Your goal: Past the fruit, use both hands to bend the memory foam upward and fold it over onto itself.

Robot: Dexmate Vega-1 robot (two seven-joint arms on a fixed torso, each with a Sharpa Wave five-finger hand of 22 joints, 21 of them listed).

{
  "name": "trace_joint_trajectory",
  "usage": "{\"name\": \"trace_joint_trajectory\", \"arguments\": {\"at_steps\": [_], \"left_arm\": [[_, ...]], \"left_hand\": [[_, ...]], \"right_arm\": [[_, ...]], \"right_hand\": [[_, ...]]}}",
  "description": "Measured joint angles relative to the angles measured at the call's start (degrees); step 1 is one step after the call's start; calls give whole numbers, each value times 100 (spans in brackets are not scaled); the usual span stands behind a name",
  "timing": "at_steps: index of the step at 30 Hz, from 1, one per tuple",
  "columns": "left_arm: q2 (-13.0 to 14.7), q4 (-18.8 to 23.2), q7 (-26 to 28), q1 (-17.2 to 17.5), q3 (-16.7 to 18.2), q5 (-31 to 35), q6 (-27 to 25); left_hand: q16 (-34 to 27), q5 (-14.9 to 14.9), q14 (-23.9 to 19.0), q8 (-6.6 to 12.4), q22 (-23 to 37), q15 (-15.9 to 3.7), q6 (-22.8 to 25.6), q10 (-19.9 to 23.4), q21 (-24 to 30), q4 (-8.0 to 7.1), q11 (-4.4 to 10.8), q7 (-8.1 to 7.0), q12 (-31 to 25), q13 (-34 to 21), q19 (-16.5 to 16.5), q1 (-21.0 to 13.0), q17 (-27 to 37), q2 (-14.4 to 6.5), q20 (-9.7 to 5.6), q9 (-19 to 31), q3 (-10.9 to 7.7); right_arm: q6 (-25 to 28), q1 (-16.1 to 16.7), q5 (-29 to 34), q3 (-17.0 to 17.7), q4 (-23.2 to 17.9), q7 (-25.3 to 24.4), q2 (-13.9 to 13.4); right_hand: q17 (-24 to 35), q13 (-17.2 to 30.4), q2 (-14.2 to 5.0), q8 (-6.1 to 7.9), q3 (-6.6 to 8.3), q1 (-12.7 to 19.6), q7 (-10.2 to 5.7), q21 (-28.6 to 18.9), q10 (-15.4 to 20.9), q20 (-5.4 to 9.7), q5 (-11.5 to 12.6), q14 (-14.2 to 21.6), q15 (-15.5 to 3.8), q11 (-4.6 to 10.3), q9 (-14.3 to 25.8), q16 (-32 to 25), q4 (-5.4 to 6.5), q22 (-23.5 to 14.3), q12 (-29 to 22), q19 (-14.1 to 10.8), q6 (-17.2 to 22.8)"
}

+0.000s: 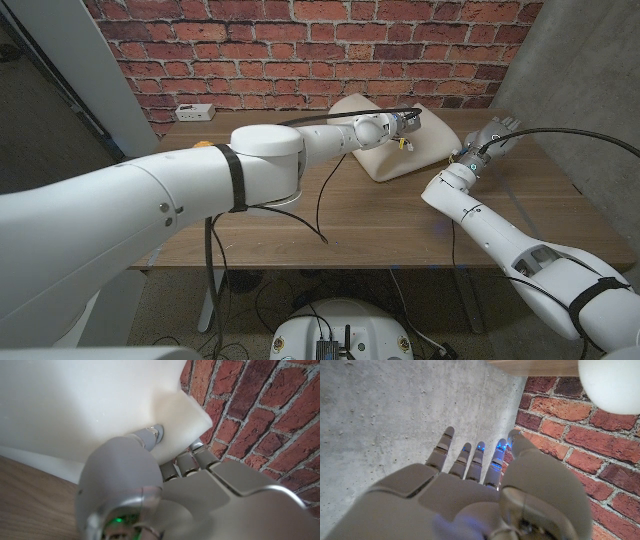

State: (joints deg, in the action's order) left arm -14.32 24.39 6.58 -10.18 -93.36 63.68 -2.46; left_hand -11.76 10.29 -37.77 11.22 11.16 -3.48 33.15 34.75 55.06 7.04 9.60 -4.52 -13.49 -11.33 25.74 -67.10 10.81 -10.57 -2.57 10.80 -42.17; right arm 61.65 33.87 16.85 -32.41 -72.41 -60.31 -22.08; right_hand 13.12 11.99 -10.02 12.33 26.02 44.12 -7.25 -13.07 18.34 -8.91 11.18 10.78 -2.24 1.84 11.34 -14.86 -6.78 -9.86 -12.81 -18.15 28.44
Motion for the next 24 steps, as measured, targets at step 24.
{"name": "trace_joint_trajectory", "arguments": {"at_steps": [24], "left_arm": [[-247,82,-549,33,15,-1440,399]], "left_hand": [[66,0,268,-108,-51,25,-381,-283,111,24,-26,-193,184,1,-194,121,0,30,11,0,24]], "right_arm": [[-216,397,-258,179,-859,-143,-343]], "right_hand": [[-19,1,318,-36,-218,-408,132,-113,214,126,-102,417,-10,-193,0,-91,50,-16,0,-616,72]]}}
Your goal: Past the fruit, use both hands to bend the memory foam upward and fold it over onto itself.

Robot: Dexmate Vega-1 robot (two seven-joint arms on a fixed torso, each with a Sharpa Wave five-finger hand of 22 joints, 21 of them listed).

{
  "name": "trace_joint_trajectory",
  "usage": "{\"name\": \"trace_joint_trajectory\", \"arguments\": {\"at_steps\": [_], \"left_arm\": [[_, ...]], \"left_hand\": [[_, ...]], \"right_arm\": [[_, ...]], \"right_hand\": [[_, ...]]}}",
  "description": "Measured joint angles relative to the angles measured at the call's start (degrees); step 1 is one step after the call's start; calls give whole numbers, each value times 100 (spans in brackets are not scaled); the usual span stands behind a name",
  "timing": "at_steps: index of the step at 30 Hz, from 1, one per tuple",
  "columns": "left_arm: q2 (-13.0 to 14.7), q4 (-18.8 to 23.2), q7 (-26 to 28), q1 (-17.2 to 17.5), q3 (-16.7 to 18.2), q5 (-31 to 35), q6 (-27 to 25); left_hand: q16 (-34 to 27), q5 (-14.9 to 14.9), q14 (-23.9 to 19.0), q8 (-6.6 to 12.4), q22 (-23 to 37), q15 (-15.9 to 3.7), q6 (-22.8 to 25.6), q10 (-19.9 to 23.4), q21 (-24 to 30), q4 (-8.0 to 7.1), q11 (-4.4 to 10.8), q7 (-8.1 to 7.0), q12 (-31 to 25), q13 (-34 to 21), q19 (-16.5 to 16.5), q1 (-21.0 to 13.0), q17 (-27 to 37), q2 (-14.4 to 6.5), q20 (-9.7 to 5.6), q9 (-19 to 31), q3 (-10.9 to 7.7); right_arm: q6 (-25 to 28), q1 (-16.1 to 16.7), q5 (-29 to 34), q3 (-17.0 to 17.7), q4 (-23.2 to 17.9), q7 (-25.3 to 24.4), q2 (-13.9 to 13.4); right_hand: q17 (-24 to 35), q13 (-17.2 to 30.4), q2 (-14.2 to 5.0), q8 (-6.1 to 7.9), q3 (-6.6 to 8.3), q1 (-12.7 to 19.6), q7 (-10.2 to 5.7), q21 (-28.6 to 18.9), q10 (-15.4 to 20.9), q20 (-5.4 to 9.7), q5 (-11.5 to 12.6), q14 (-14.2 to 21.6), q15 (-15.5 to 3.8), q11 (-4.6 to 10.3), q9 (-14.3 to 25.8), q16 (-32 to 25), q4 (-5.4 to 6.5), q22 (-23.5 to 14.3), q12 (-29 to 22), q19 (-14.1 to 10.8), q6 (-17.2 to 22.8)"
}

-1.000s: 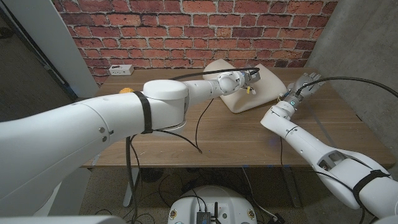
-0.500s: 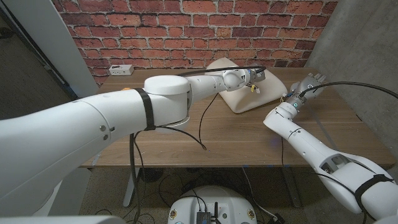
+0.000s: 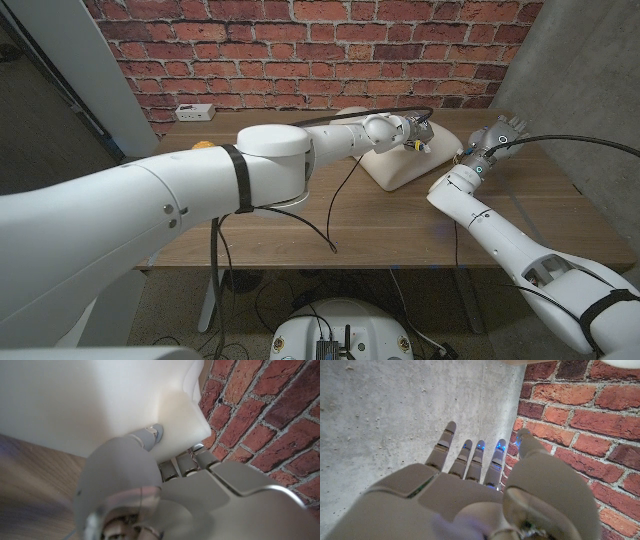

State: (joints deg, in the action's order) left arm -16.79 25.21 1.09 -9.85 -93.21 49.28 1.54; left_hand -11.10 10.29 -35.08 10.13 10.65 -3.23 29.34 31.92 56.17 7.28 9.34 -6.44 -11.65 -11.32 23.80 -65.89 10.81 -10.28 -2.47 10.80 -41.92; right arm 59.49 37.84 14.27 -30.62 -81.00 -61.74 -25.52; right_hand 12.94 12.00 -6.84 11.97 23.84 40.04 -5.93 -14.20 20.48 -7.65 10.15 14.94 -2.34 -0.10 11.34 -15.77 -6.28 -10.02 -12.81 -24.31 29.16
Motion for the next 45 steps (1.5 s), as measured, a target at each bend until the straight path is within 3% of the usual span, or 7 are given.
{"name": "trace_joint_trajectory", "arguments": {"at_steps": [12,15,18,23,30,36,45], "left_arm": [[-68,39,-193,36,72,-166,-16],[-69,60,-254,66,103,-110,-32],[-74,66,-254,103,111,-110,-32],[-93,49,-349,159,111,-22,-62],[-111,20,-369,211,58,5,-73],[-94,32,-384,255,36,29,-85],[-65,30,-396,315,67,38,-105]], "left_hand": [[0,1,82,0,-49,-2,-97,-63,21,71,101,-154,5,-29,-68,91,-5,91,-16,0,97],[31,5,498,0,-66,22,-564,-574,-55,-1,149,-269,116,-20,-518,609,-28,382,0,0,705],[116,219,1360,0,-84,62,-1478,-1705,-441,-110,154,-307,149,11,-1180,1346,-68,905,50,0,1526],[140,589,2535,0,-92,98,-2600,-3143,-1061,-253,-269,-74,149,41,-2113,2196,-70,1498,736,-15,2261],[140,949,3757,-7,-36,357,-3703,-4173,-1677,-394,-974,61,125,24,-3124,2647,-70,1592,1356,-15,2702],[140,1050,4415,-44,-10,661,-3917,-4183,-2026,-503,-1355,218,125,24,-3356,2932,-70,1589,1453,-14,2971],[139,1053,4504,-44,17,1025,-3915,-4184,-2416,-734,-1654,398,126,-2,-3356,3359,-31,1636,1453,0,3344]], "right_arm": [[-69,289,211,-104,-1127,443,-538],[-75,342,267,-117,-1270,481,-596],[-81,342,340,-117,-1270,515,-596],[-74,463,429,-88,-1531,543,-649],[-37,515,543,-67,-1627,603,-658],[-142,568,624,-66,-1744,696,-744],[-319,601,697,-215,-2098,1318,-1183]], "right_hand": [[27,0,34,0,-76,-83,31,-22,-1,79,0,62,-1,0,0,-20,21,-26,0,-79,-31],[26,0,35,0,-76,-82,31,-22,0,79,0,62,-1,0,-1,-20,21,-26,0,-79,-31],[26,0,35,0,-94,-83,31,-22,-1,79,0,62,-1,0,-1,-20,4,-26,0,-79,-31],[26,0,35,0,-99,-82,31,-22,19,79,0,62,-1,20,-1,-20,-2,-26,0,-79,-31],[26,14,34,0,-99,-143,30,-21,19,79,0,62,-1,20,-1,-20,-2,-26,0,-78,-31],[33,14,45,0,-146,-194,36,3,111,39,0,196,4,56,-1,-95,-2,-25,-12,-123,-25],[79,13,262,0,-406,-554,49,11,241,77,0,307,8,125,-2,-150,45,-43,-42,-200,92]]}}
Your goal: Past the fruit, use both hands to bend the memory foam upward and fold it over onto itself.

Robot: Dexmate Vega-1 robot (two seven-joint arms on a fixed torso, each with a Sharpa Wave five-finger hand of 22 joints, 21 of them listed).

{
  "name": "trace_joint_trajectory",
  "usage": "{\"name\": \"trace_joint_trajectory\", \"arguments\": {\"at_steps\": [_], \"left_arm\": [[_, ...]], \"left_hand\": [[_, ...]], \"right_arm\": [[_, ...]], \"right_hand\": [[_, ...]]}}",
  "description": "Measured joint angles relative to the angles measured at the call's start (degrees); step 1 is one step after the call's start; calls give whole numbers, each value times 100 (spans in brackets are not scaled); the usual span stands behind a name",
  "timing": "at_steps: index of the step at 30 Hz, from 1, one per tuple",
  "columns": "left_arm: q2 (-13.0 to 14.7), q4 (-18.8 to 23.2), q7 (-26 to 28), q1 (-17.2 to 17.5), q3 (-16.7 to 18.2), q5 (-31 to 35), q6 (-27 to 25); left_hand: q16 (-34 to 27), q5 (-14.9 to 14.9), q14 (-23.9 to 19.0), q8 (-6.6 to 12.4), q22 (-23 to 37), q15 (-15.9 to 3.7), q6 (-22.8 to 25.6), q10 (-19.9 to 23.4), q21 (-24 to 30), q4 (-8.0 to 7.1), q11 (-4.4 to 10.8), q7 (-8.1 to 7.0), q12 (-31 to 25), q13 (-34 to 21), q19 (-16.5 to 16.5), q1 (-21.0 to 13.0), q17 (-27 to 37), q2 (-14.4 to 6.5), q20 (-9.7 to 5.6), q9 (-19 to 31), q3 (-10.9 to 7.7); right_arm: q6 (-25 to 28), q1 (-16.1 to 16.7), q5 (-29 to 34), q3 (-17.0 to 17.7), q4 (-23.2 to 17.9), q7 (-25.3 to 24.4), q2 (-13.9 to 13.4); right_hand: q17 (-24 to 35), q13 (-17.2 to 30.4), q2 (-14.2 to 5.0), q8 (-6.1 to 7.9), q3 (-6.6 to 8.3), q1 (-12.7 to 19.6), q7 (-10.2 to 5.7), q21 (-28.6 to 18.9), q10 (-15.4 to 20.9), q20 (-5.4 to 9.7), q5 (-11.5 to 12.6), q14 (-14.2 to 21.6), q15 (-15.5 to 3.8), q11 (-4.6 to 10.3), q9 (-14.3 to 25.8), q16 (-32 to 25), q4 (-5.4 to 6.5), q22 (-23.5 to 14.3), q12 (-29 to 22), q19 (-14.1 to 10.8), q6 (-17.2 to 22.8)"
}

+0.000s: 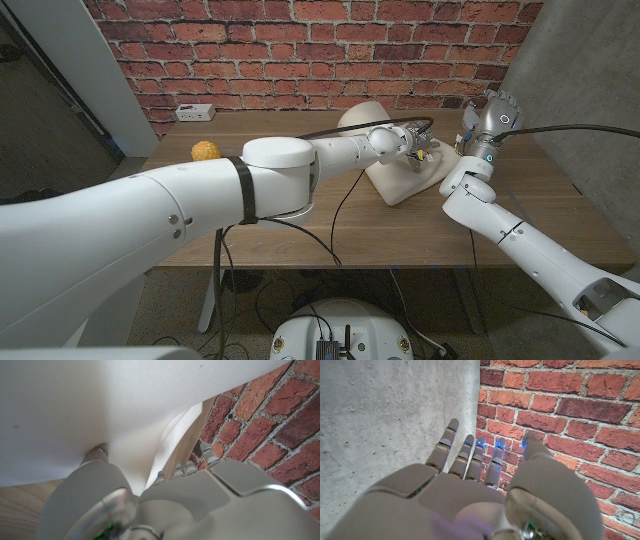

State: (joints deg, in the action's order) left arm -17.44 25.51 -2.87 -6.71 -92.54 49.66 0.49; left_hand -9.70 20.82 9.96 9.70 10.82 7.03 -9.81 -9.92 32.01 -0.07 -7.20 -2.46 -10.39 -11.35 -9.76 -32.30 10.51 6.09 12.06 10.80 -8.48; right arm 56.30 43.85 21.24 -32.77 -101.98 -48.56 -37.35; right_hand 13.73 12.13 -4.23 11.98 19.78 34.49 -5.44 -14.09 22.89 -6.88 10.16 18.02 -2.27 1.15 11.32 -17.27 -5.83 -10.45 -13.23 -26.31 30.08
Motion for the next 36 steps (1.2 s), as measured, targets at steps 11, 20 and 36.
{"name": "trace_joint_trajectory", "arguments": {"at_steps": [11,20,36], "left_arm": [[57,30,-3,79,109,4,9],[88,64,-9,76,49,6,17],[82,114,-100,-114,-662,6,24]], "left_hand": [[0,1,-3,0,10,241,-14,2,-254,-76,-202,75,-23,-27,1,150,4,105,0,2,234],[0,2,3,51,-9,419,-14,-9,-511,-55,-379,136,-66,-49,1,170,3,129,0,1,356],[-28,34,-9,66,-17,491,-15,-6,-919,7,-459,403,-66,-53,1,-115,3,194,0,1,577]], "right_arm": [[528,-483,14,-569,-367,1814,-627],[1402,-1478,13,-1618,-373,3313,-968],[2223,-2634,1456,-2948,334,5640,-817]], "right_hand": [[10,27,293,-204,-379,-425,12,286,-1355,-194,177,-1161,260,-194,0,493,-7,-10,288,666,-1433],[-44,12,261,-204,-417,-394,134,353,-2109,-337,321,-1725,461,-330,0,613,-115,6,287,1119,-2223],[-123,11,524,-183,-549,-21,246,395,-3098,-498,514,-2550,812,-528,-14,669,-229,33,287,1843,-3122]]}}
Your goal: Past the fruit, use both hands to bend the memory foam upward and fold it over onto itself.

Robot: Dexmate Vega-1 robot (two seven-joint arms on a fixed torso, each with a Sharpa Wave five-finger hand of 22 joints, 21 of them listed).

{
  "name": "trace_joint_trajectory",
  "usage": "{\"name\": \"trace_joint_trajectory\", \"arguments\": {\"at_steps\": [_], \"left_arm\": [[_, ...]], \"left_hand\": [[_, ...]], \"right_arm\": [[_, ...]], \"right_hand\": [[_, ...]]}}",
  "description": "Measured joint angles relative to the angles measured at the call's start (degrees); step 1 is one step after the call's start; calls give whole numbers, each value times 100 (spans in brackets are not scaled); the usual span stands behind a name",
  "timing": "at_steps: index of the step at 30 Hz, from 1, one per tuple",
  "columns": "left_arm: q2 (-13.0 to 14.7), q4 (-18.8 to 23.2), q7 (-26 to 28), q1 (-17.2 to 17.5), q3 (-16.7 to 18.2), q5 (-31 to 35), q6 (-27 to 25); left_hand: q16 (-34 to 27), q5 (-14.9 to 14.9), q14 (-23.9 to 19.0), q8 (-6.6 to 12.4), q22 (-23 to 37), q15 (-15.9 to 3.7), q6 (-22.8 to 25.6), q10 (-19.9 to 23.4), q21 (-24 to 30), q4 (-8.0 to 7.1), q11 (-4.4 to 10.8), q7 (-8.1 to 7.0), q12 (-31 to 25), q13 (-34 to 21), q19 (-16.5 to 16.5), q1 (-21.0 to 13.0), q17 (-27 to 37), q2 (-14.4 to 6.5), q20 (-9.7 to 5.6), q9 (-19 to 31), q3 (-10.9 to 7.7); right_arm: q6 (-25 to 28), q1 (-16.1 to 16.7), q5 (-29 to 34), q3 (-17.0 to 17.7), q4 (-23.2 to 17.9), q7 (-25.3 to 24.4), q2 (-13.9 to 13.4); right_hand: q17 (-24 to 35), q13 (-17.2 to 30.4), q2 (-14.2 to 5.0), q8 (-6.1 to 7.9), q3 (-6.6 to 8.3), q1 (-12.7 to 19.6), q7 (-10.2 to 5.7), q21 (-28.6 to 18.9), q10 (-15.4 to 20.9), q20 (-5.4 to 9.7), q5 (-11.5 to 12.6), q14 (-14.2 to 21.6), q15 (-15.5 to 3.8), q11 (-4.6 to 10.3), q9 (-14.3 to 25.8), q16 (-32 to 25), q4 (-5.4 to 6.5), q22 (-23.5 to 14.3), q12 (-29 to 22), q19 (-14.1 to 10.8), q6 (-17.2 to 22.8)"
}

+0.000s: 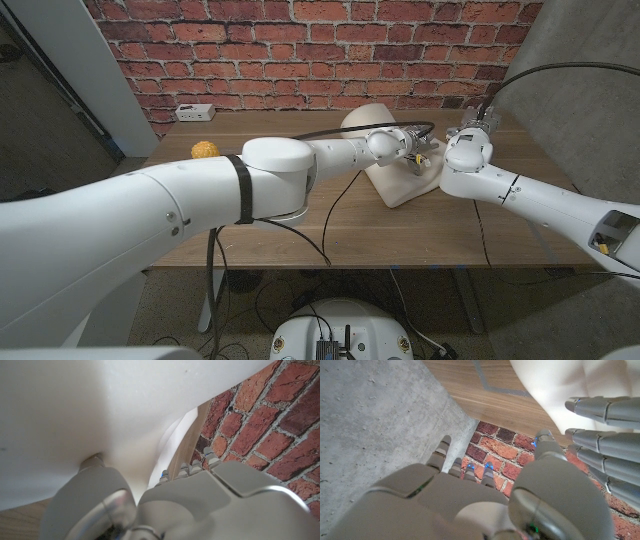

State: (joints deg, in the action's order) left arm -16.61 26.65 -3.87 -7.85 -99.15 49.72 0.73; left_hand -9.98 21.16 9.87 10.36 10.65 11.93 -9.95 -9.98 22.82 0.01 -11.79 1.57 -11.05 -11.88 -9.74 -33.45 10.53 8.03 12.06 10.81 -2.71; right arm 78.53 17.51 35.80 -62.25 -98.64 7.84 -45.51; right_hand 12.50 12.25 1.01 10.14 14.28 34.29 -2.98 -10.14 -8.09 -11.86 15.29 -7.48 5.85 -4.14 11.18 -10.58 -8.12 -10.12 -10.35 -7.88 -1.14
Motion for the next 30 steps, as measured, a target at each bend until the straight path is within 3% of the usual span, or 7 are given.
{"name": "trace_joint_trajectory", "arguments": {"at_steps": [4,12,14,16,20,26,30], "left_arm": [[-2,1,-15,-23,-98,0,1],[-27,2,-60,-81,-307,-1,4],[-33,2,-60,-91,-344,-1,4],[-39,1,-77,-101,-378,-1,6],[-44,-1,-77,-116,-431,-1,6],[-48,-3,-100,-133,-483,1,7],[-53,-3,-105,-141,-507,1,7]], "left_hand": [[0,1,-5,0,0,5,0,0,-18,0,0,0,0,0,0,-1,0,1,0,0,0],[0,52,-5,0,1,5,19,0,-106,-8,1,42,-41,1,0,-115,-1,-113,0,0,8],[0,68,-5,0,1,5,19,0,-109,-9,1,42,-51,1,0,-153,0,-151,0,0,9],[-6,68,-5,0,1,5,19,0,-109,-9,1,42,-62,1,0,-158,-1,-156,0,-1,9],[-45,77,-5,0,1,5,20,0,-109,-9,1,41,-83,1,0,-203,-1,-172,0,-1,9],[-45,78,-5,0,16,4,20,0,-143,-16,1,41,-106,1,0,-248,-1,-217,0,-1,16],[-45,116,-6,0,16,4,20,0,-143,-16,1,40,-106,1,0,-249,-1,-218,0,-1,16]], "right_arm": [[49,-216,563,-239,169,612,42],[77,-1063,1542,-1196,619,2340,107],[80,-1063,1623,-1196,619,2716,107],[91,-1231,1703,-1395,675,3041,108],[95,-1231,1745,-1395,675,3262,108],[95,-991,1590,-1078,437,3317,2],[90,-1071,1343,-1104,318,3442,-92]], "right_hand": [[0,0,187,-21,-168,-66,-20,1,-147,20,53,-199,-3,-16,0,0,41,0,0,255,-322],[1,1,225,40,-208,91,-77,-51,-182,114,166,-189,-151,50,0,-91,22,0,-92,342,-478],[1,1,33,187,-233,138,-14,-169,201,210,237,194,-261,151,1,-257,107,0,-265,-16,-89],[1,-6,-250,395,-210,186,-40,-297,1059,415,295,972,-604,289,1,-530,158,0,-536,-556,666],[37,11,-376,627,-242,130,-38,-471,2260,670,295,2112,-803,414,1,-903,190,-14,-896,-1371,1781],[120,78,-389,642,-297,117,-60,-494,2665,869,295,2428,-820,434,9,-1005,182,-17,-1079,-1658,2164],[193,137,-295,554,-349,287,-14,-437,2487,989,313,2260,-815,438,34,-940,62,-17,-1069,-1525,2032]]}}
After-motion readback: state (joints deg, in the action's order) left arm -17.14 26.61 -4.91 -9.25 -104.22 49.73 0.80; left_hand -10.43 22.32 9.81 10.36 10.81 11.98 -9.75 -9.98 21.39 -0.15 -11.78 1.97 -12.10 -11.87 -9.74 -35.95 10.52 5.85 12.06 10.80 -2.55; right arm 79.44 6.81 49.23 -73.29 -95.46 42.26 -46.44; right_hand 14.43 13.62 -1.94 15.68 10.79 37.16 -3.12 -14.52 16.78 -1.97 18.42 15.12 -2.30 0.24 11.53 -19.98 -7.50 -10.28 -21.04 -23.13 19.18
